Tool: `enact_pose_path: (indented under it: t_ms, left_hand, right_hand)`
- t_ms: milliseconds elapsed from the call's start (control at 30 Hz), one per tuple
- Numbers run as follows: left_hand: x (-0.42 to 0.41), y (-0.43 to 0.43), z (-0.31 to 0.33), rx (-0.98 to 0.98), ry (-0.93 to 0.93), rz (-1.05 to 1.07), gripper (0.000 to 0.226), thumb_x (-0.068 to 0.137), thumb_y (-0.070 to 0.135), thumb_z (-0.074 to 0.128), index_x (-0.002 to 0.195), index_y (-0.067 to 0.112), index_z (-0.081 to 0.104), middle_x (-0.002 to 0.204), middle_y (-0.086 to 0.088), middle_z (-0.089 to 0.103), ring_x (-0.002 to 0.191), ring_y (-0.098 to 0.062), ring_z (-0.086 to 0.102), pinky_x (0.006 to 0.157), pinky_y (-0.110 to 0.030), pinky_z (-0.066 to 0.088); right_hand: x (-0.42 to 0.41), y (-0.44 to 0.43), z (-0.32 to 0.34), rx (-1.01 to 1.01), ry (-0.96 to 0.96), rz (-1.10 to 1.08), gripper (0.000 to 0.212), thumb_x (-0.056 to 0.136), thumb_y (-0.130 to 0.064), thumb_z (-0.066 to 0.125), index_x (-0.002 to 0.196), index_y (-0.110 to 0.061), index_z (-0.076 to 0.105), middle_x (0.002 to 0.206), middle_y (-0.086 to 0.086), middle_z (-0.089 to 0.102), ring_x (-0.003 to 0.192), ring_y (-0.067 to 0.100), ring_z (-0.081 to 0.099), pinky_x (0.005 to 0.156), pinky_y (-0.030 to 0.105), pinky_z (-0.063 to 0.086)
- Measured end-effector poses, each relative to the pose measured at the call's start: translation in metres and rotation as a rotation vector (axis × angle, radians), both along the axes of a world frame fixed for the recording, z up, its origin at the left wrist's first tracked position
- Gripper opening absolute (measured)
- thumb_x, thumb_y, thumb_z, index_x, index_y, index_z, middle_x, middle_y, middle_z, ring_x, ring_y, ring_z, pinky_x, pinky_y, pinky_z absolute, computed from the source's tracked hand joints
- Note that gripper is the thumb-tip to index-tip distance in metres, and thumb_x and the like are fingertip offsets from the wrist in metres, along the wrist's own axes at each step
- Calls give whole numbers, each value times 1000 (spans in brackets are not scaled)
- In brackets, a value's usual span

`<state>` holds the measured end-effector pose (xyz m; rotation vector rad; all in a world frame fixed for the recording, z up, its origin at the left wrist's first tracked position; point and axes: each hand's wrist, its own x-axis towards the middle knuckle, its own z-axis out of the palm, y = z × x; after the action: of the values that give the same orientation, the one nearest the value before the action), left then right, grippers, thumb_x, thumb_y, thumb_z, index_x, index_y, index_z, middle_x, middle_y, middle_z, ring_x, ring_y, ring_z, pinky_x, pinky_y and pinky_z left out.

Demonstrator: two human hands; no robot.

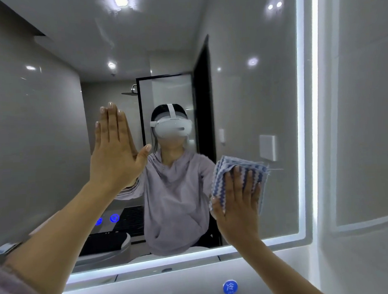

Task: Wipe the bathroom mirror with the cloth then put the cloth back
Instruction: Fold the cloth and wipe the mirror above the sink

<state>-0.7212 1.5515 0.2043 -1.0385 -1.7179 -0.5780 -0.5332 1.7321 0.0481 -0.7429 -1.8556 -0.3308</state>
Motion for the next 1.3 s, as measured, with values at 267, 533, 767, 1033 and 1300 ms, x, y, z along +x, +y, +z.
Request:
enact_pose_path:
  t_ms: [267,533,767,1033,1300]
  left_hand:
    - [1,-1,0,-10,-12,16,90,89,62,21,145,2,-15,156,-16,-18,144,-26,-19,118,-40,-8]
    - [1,-2,1,-9,-14,10,91,88,62,22,145,1,-14,156,-17,-17,144,-28,-17,119,-41,-5]
    - [-2,-1,0,1,-1,4,89,91,62,23,146,1,-12,157,-18,-13,145,-29,-15,119,-41,-5]
    - [0,-1,1,0,8,-3,90,88,61,23,146,-1,-9,157,-20,-11,145,-31,-12,119,-42,-5]
    - [1,-2,2,-4,3,-1,90,90,57,30,146,-2,-8,156,-21,-10,145,-32,-12,119,-43,-3]
  right_hand:
    - [-42,-45,-6,106,-119,128,67,97,-52,31,151,-16,19,158,8,16,146,33,11,115,52,14]
    - [-50,-61,-5,93,-152,136,64,96,-53,32,150,-19,23,156,6,27,144,32,20,117,48,10]
    - [-45,-48,-10,83,-193,168,60,100,-51,25,152,-22,19,159,3,22,147,30,16,119,48,9]
    - [-17,-13,-33,129,-191,122,60,101,-50,22,154,-22,11,162,-1,7,148,29,8,120,47,2]
    - [32,30,-48,97,-139,50,66,99,-50,21,153,-21,-3,162,-1,-9,147,35,-1,119,52,4]
